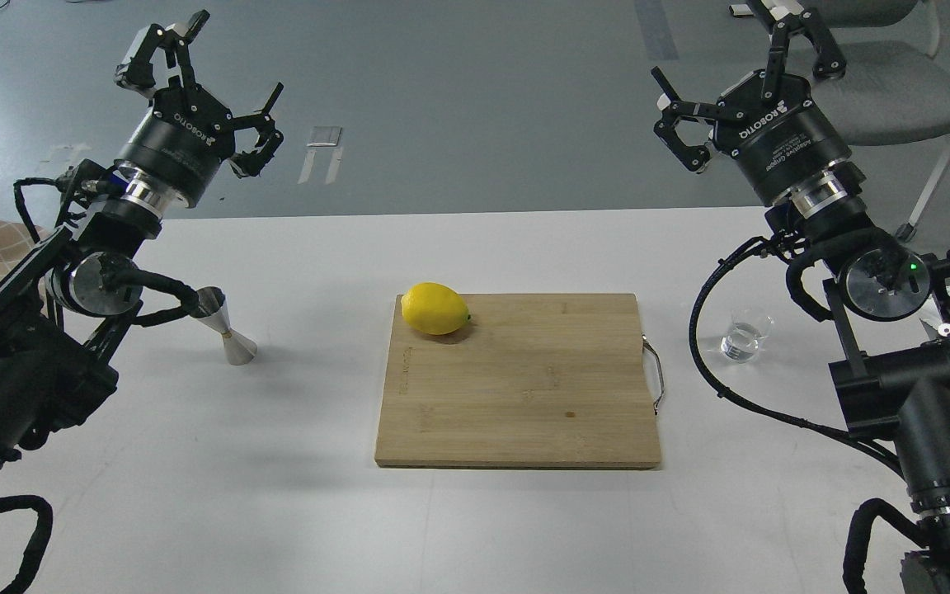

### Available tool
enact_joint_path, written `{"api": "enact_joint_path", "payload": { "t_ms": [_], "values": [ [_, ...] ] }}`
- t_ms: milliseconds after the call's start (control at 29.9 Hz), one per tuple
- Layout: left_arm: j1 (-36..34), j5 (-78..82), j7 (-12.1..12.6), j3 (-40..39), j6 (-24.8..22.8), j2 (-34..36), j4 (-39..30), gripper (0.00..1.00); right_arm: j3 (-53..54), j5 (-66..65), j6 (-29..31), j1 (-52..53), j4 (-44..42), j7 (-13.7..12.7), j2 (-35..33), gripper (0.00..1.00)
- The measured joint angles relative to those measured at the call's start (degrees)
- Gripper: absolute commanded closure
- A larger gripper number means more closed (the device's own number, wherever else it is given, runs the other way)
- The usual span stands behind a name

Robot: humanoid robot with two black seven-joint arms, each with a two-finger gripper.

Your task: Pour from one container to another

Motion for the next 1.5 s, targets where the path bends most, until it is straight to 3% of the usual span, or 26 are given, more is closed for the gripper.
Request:
{"api": "enact_joint_path", "payload": {
  "t_ms": [635,702,869,1036,1504],
  "values": [
    [0.1,3.4,-0.3,0.1,0.0,2.5,-1.2,0.02,0.0,0.0,0.0,-0.4,0.1,0.0,0.0,0.0],
    [0.1,7.0,-1.5,0.0,0.0,3.1,-1.9,0.02,0.0,0.0,0.0,-0.4,0.1,0.0,0.0,0.0],
    [0.2,18.0,-7.8,-0.3,0.0,5.5,-4.2,0.02,0.0,0.0,0.0,-0.4,0.0,0.0,0.0,0.0],
    [1.1,29.3,-10.0,-0.1,0.2,9.3,-11.0,0.02,0.0,0.0,0.0,-0.4,0.0,0.0,0.0,0.0],
    [6.3,61.3,-11.3,0.0,16.7,20.5,-32.7,0.03,0.0,0.1,0.0,-0.4,0.1,0.0,0.0,0.0]
  ]
}}
